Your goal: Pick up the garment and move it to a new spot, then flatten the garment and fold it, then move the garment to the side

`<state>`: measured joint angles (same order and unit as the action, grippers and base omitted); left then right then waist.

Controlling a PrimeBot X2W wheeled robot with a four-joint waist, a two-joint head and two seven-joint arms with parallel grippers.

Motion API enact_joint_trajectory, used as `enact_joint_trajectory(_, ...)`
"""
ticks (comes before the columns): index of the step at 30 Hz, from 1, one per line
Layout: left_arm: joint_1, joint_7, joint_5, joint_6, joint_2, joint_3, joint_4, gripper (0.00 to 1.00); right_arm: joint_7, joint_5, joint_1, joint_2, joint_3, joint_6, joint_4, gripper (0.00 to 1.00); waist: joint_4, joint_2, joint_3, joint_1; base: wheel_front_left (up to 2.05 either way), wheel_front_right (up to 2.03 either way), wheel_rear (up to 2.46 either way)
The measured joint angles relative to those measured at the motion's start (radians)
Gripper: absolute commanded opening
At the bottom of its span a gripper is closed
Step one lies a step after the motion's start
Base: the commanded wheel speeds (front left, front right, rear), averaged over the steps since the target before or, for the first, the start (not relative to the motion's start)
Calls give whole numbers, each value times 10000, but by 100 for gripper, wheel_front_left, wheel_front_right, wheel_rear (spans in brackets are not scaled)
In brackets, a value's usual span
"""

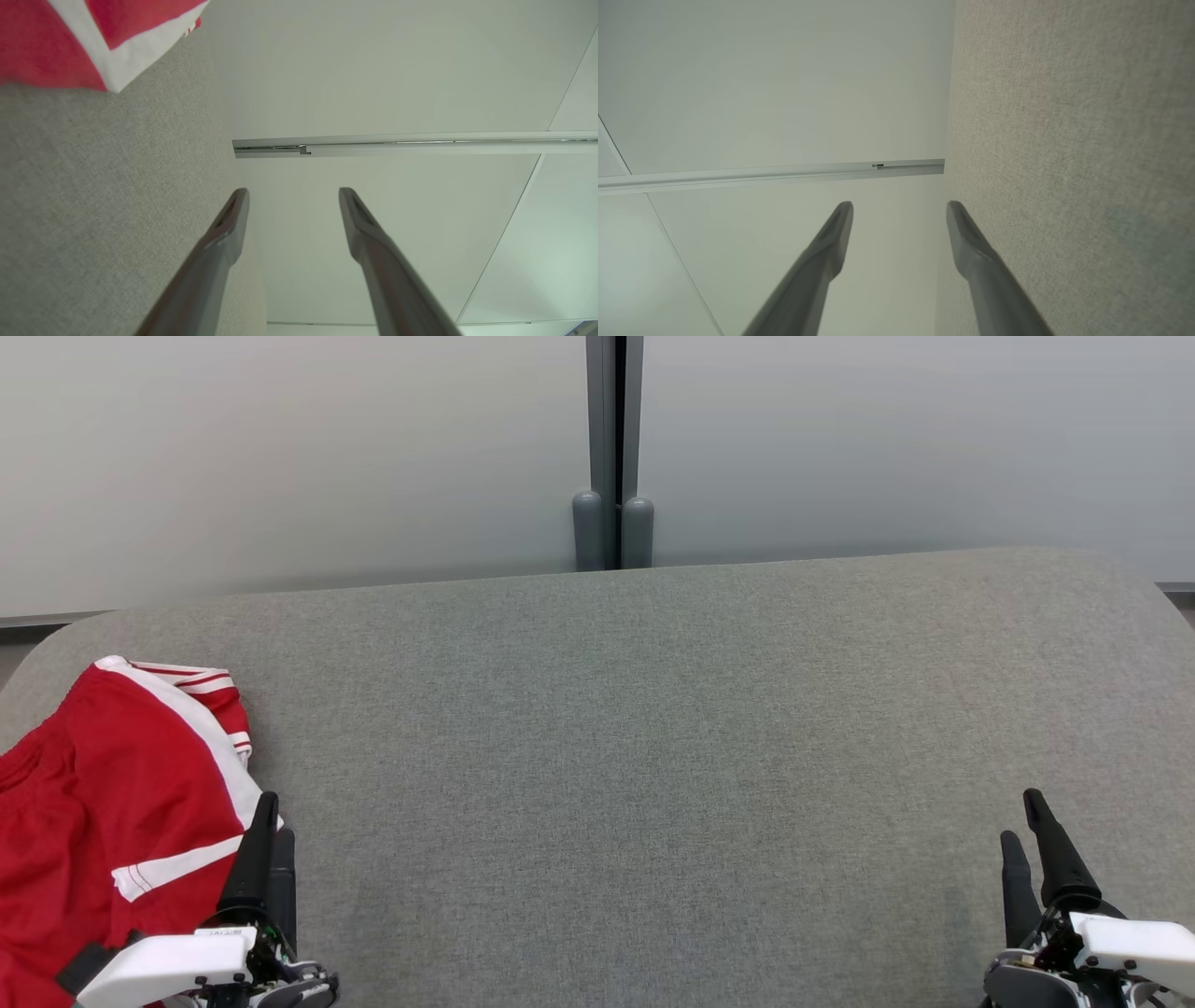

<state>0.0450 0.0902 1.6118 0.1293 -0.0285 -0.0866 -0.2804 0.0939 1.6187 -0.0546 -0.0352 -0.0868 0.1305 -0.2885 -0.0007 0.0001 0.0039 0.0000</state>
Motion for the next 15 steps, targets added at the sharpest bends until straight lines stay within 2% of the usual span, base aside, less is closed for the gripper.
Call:
enact_joint_trajectory(7, 0, -374, -337, 0, -13, 265, 240, 100, -366, -435, -12, -21, 454, 0, -40, 100, 2, 0, 6, 0, 0, 0, 0)
enact_joint_trajectory(15, -26, -725, -1662, 0, -33, 234, 443, 100, -736, -2416, -56, -33, 211, 0, -104, 100, 9, 0, 30, 0, 0, 0, 0)
